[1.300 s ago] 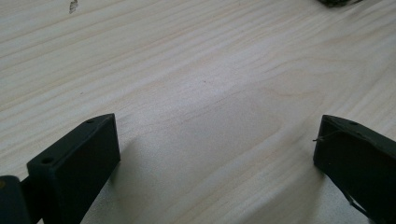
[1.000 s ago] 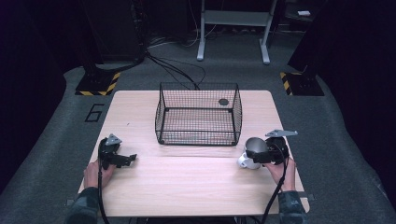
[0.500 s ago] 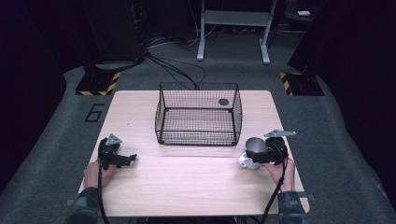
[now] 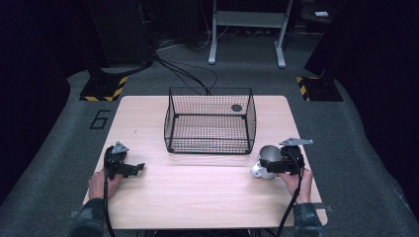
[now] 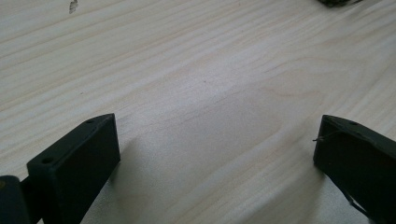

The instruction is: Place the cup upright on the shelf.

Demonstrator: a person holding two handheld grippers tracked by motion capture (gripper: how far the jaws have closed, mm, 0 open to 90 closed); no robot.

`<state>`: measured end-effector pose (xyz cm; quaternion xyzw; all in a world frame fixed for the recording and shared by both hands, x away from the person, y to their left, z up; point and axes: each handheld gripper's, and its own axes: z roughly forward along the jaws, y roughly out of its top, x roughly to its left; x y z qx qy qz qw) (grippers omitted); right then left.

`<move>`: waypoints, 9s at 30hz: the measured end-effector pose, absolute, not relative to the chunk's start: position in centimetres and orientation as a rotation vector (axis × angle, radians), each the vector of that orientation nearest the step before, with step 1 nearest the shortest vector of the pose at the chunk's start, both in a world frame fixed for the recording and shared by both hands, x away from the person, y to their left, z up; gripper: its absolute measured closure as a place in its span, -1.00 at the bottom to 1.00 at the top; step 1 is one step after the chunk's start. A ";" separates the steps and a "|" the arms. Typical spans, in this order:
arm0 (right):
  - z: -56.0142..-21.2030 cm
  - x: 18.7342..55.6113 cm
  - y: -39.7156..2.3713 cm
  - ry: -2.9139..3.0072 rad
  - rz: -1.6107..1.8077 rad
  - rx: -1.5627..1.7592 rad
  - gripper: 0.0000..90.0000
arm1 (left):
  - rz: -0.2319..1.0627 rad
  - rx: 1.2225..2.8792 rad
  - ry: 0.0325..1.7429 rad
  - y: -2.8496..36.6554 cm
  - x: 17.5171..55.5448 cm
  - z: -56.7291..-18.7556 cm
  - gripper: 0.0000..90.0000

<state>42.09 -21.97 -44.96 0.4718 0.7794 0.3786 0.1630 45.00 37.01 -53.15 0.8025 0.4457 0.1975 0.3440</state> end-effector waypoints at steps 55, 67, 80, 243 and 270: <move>-40.8 41.7 -17.7 2.314 1.117 1.202 -0.87 | 0.515 2.085 1.158 37.0 45.0 -53.1 -0.99; -39.6 42.1 -16.0 2.352 1.130 1.148 -0.87 | 0.515 2.086 1.158 37.0 45.0 -53.1 -0.99; -38.4 42.7 -14.8 2.379 1.142 1.113 -0.87 | 0.515 2.086 1.158 37.0 45.0 -53.1 -0.99; -41.9 57.5 -5.2 2.387 0.945 1.301 -0.88 | 0.516 2.084 1.159 37.0 45.0 -53.2 -0.99; -39.0 55.2 -7.1 2.339 1.098 1.254 -1.00 | 0.513 2.089 1.162 37.0 45.0 -53.1 -0.99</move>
